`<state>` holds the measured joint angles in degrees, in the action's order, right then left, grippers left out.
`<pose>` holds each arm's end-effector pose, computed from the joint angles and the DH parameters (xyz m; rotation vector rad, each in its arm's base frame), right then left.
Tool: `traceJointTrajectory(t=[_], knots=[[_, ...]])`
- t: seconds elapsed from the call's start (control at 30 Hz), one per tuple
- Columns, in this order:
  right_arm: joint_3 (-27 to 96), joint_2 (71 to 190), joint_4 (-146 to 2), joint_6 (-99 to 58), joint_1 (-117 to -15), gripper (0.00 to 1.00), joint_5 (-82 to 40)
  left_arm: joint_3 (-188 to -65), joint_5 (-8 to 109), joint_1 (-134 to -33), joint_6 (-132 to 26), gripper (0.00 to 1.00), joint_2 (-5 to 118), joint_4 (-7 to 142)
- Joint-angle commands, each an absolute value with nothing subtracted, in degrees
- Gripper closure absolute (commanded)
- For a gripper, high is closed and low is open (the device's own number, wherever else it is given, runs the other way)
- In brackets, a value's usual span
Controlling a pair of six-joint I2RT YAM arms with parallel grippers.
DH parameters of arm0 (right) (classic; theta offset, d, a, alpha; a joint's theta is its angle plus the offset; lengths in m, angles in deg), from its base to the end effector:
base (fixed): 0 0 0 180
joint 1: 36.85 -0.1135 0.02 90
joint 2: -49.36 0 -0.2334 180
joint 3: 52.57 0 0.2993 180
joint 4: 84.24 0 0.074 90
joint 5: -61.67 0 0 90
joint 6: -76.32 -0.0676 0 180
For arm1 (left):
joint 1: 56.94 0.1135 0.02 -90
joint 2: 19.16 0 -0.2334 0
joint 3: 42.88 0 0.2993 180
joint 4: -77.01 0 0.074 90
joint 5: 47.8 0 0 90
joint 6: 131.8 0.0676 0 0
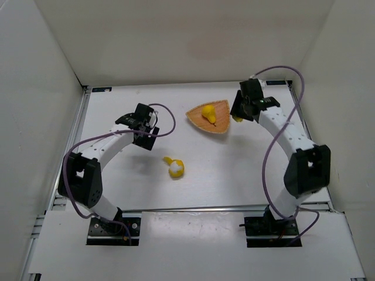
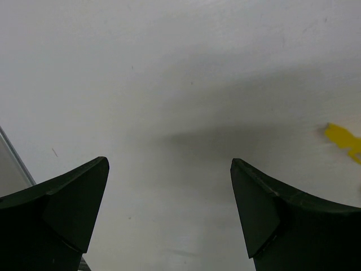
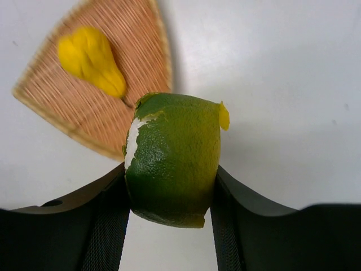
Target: Place and organize the fake fruits in the fruit bowl
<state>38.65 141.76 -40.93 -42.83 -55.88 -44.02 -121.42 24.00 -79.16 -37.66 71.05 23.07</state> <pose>0.4108 0.1223 0.2431 0.3367 2.2890 0.1049 0.3515 -0.1208 0.1605 0.5159 2.6059 0.3298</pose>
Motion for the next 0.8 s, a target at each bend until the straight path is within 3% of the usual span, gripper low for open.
traceJointTrajectory(t=[0.0, 0.17, 0.27, 0.3, 0.4, 0.6, 0.77], knots=[[48.0, 152.44, -40.33, -40.58, -57.76, 0.74, -43.89, -118.26, 22.95, -79.35, -39.61, 0.0, 64.44, 22.03], [61.01, 165.35, -36.64, -39.79, -59.35, 0.72, -43.36, -114.12, 22.42, -79.35, -38.38, 0.0, 60.04, 21.5], [64.2, 167.05, -35.85, -38.48, -59.35, 0.42, -41.44, -112.63, 21.81, -82.85, -35.75, 0.0, 58.8, 21.5], [64.72, 167.05, -35.85, -38.47, -59.35, 0.2, -41.43, -112.1, 21.81, -84.09, -34.87, 0.0, 58.19, 21.5], [64.72, 165.48, -35.85, -37.95, -59.35, 0.0, -40.73, -112.1, 24.26, -88.57, -29.69, 0.0, 58.18, 22.11], [58.51, 153.99, -35.32, -37.41, -59.35, 0.0, -41.87, -118.21, 36.79, -94.2, -14.83, 0.0, 60.99, 21.69], [46.92, 143.95, -35.32, -38.03, -59.35, 0.0, -46.34, -130.98, 54.13, -94.21, -20.26, 0.0, 71.78, 11.84]])
